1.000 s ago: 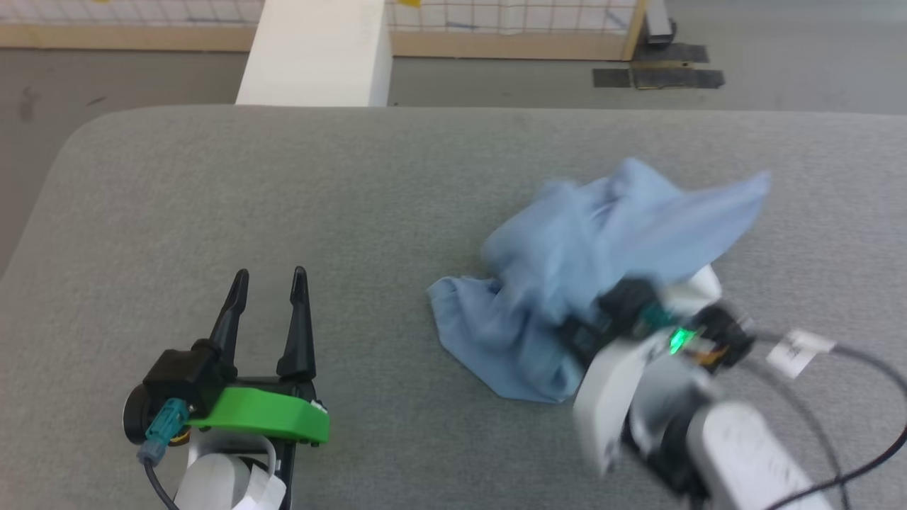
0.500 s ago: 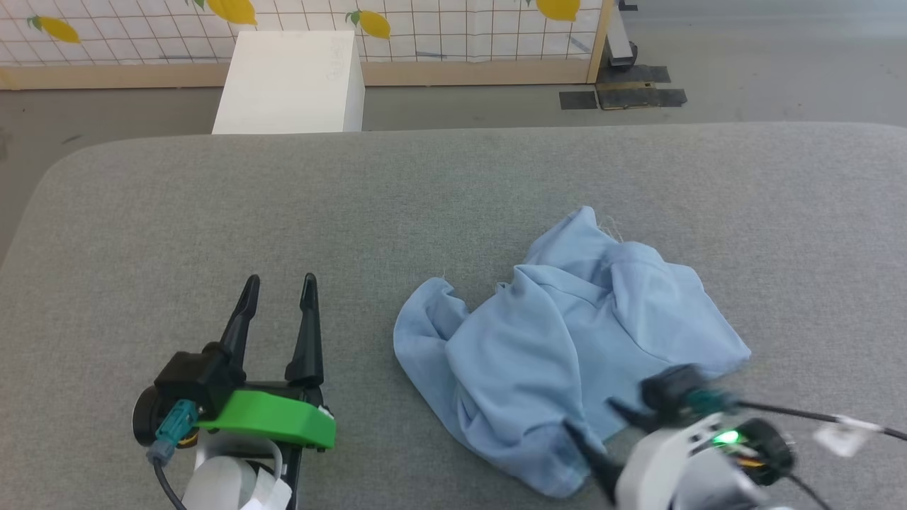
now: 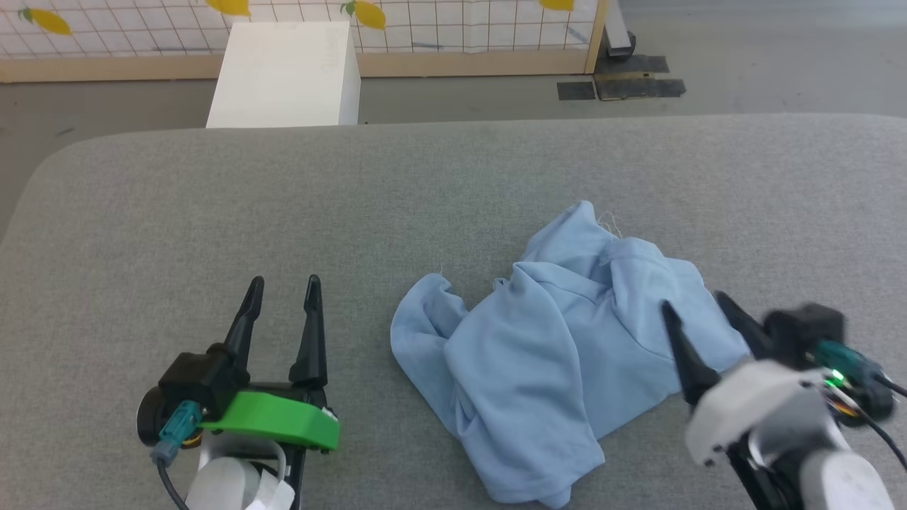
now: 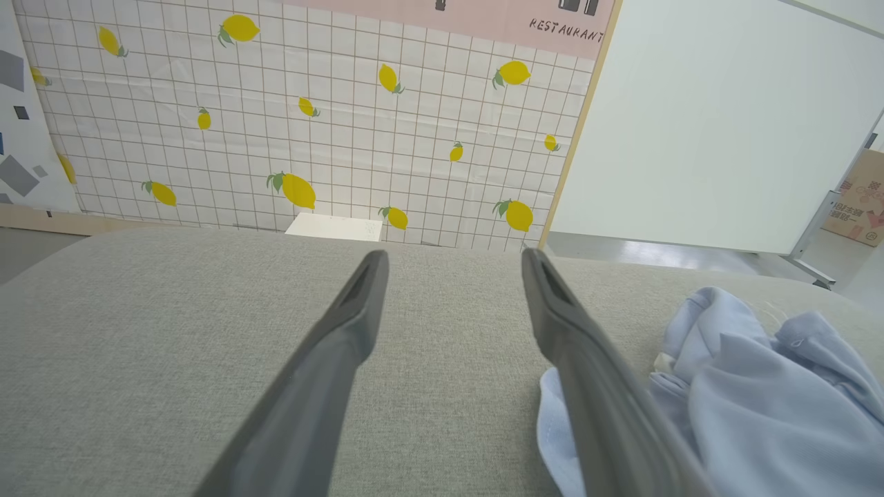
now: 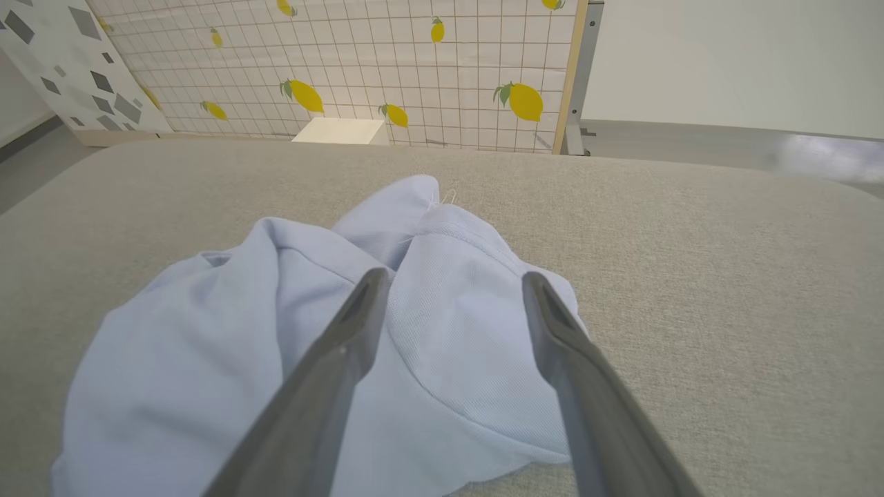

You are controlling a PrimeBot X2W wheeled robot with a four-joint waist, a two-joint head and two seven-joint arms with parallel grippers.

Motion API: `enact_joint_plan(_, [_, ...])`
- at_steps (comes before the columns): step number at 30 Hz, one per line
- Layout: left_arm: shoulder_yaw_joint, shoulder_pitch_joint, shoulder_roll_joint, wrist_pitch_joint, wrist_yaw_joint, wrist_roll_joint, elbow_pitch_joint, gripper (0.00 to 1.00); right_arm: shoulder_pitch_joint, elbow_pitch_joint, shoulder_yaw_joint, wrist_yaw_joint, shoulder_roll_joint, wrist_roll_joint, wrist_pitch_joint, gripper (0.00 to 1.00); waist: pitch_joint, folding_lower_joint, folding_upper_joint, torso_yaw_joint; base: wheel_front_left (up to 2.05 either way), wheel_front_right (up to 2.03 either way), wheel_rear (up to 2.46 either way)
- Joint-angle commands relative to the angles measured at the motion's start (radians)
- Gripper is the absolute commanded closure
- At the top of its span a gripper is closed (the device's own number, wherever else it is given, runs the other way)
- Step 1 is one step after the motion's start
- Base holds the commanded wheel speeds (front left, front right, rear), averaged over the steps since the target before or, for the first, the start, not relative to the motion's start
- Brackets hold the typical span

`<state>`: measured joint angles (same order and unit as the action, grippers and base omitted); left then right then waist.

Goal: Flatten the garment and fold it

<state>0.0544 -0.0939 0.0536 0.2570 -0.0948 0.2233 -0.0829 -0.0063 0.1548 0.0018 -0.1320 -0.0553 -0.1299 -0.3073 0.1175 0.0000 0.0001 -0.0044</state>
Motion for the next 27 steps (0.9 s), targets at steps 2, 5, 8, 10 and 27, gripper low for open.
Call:
enact_joint_plan(2, [0.011,-0.016,-0.003,0.005,0.005,0.01,0.007,0.0,-0.084,-0.08,0.033,0.001,0.004,0.009,0.018,0.0,0.016,0.0,-0.0001,0.01,0.0,0.0,0.0])
enact_joint_plan(5, [0.019,-0.027,-0.003,0.005,0.005,0.016,0.01,0.0,-0.162,-0.191,0.058,0.001,0.005,0.022,-0.003,0.0,0.032,0.0,-0.0001,0.027,0.0,0.0,0.0])
enact_joint_plan(8, [0.025,-0.038,-0.003,0.005,0.006,0.022,0.011,0.0,-0.229,-0.301,0.068,0.001,0.005,0.056,-0.058,0.0,0.048,0.0,-0.0001,0.051,0.0,0.0,0.0])
enact_joint_plan(10, [0.027,-0.041,-0.003,0.005,0.007,0.025,0.008,0.0,-0.256,-0.357,0.065,0.001,0.005,0.084,-0.112,0.02,0.052,0.0,-0.0001,0.064,0.0,0.0,0.0])
enact_joint_plan(27, [0.024,-0.034,-0.003,0.005,0.008,0.032,-0.011,0.0,-0.468,-0.352,0.245,0.001,0.005,0.005,0.0,1.0,0.024,0.0,-0.0001,0.089,0.0,0.0,0.0])
